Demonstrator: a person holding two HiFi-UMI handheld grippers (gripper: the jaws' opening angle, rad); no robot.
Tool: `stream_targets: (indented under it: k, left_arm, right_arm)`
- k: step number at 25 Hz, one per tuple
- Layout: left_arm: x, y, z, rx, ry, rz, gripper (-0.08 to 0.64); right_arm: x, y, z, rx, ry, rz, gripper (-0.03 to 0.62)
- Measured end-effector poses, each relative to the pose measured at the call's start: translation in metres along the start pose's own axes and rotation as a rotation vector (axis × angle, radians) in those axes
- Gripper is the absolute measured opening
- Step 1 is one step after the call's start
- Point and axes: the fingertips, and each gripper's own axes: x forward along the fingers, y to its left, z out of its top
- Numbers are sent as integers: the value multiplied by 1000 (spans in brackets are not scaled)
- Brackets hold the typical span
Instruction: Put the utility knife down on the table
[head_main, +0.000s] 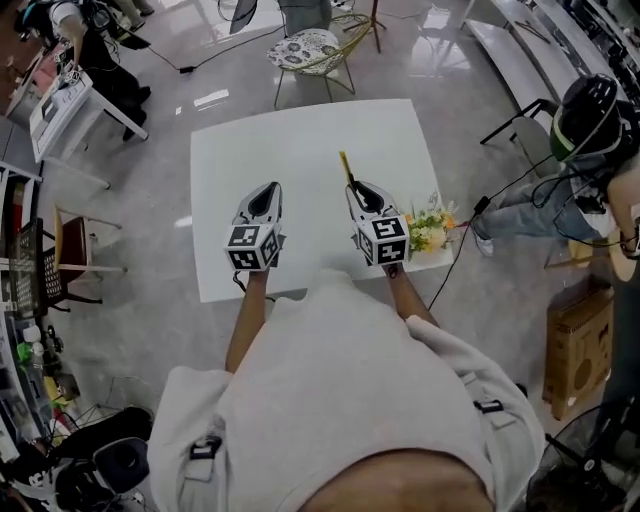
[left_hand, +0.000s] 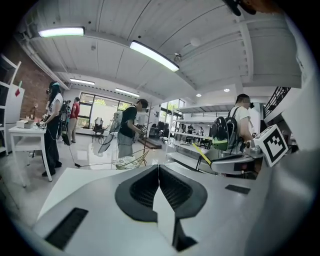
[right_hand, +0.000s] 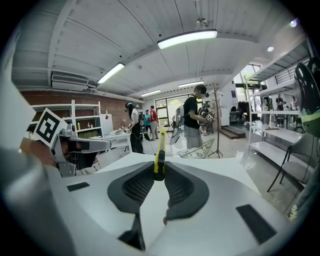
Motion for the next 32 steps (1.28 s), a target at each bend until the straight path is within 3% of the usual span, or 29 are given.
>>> stream_targets:
  k: [8,32]
  left_arm:
    - [9,14,-16,-2,45,26,20]
    - [-2,24,-85,-67,195,-35,21]
  right_arm:
    - [17,-10,-16,30,37,11,83]
    - [6,19,-106,102,248,-19,83]
